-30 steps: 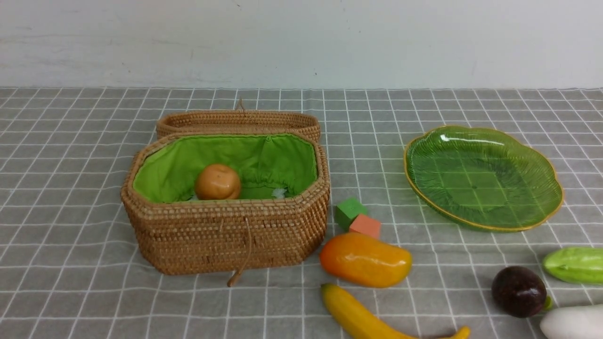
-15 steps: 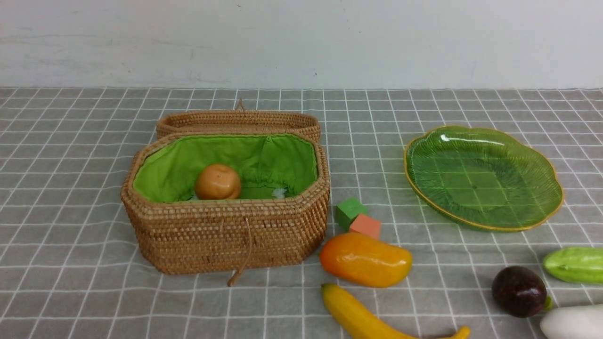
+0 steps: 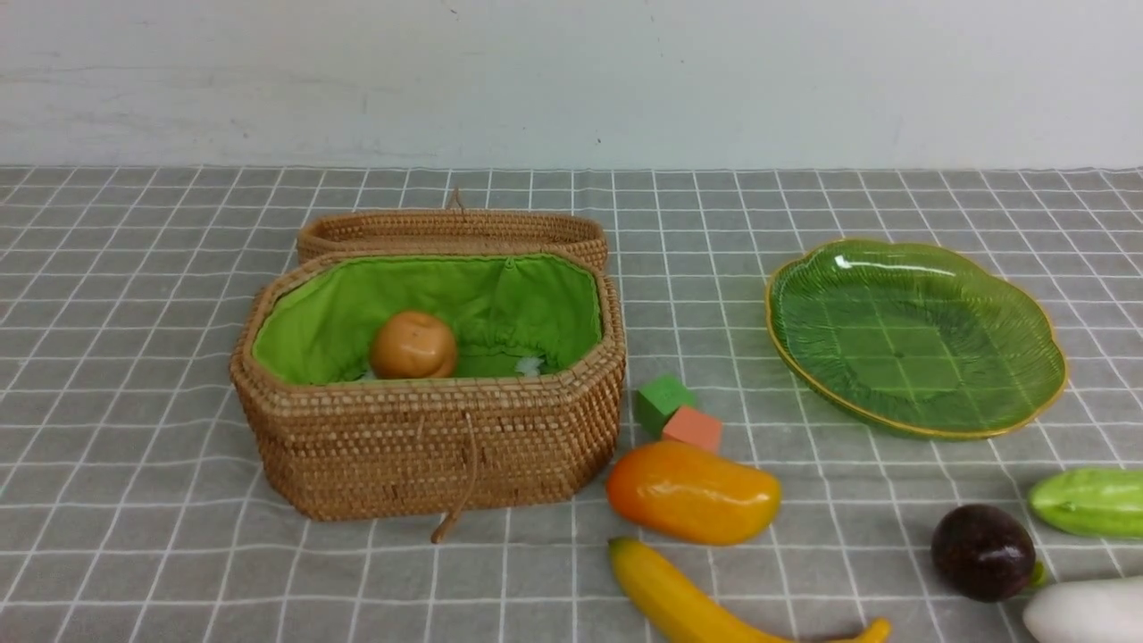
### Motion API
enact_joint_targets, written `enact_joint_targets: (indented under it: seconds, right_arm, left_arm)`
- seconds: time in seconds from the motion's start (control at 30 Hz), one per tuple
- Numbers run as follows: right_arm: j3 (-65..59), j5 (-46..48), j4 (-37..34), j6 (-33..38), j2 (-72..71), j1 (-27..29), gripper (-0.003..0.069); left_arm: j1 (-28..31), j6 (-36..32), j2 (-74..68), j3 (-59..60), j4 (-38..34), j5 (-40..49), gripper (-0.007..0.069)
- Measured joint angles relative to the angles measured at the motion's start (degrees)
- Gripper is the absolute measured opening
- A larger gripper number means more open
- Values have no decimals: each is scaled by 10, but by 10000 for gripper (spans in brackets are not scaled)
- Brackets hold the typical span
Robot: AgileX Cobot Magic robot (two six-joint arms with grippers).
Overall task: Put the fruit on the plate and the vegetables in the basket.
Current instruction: Use the right arm to grab a banana and put it into the right plate
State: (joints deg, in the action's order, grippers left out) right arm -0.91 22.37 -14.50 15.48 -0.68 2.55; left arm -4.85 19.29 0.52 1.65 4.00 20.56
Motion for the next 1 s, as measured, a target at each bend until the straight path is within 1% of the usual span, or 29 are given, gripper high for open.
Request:
enact_joint_targets:
  seconds: [0.43, 0.53, 0.57, 0.6, 0.63, 0.67, 0.83, 0.9, 1.0]
  right_arm:
    - [-1, -4, -1, -1, 0, 0, 242]
    - [-6, -41, -39, -3, 0, 0, 242]
    - [-7, -77, -76, -4, 0, 0, 242]
    - [-7, -90, -88, -4, 0, 0, 242]
    - [-7, -146, -147, -4, 0, 0, 242]
    - [-7, -173, -180, -4, 0, 0, 242]
    - [-7, -265, -317, -5, 0, 0, 242]
    - [-7, -280, -336, 3, 0, 0, 242]
    - [-7, -281, -345, 41, 0, 0, 242]
  left_arm:
    - [0, 0, 0, 0, 0, 0, 7]
    - [0, 0, 0, 0, 0, 0, 8]
    - [0, 0, 0, 0, 0, 0, 8]
    - [0, 0, 0, 0, 0, 0, 9]
    - [0, 0, 0, 0, 0, 0, 11]
    - [0, 0, 0, 0, 0, 0, 13]
    - [0, 0, 0, 0, 0, 0, 17]
    - [0, 0, 0, 0, 0, 0, 17]
    - [0, 0, 0, 0, 0, 0, 17]
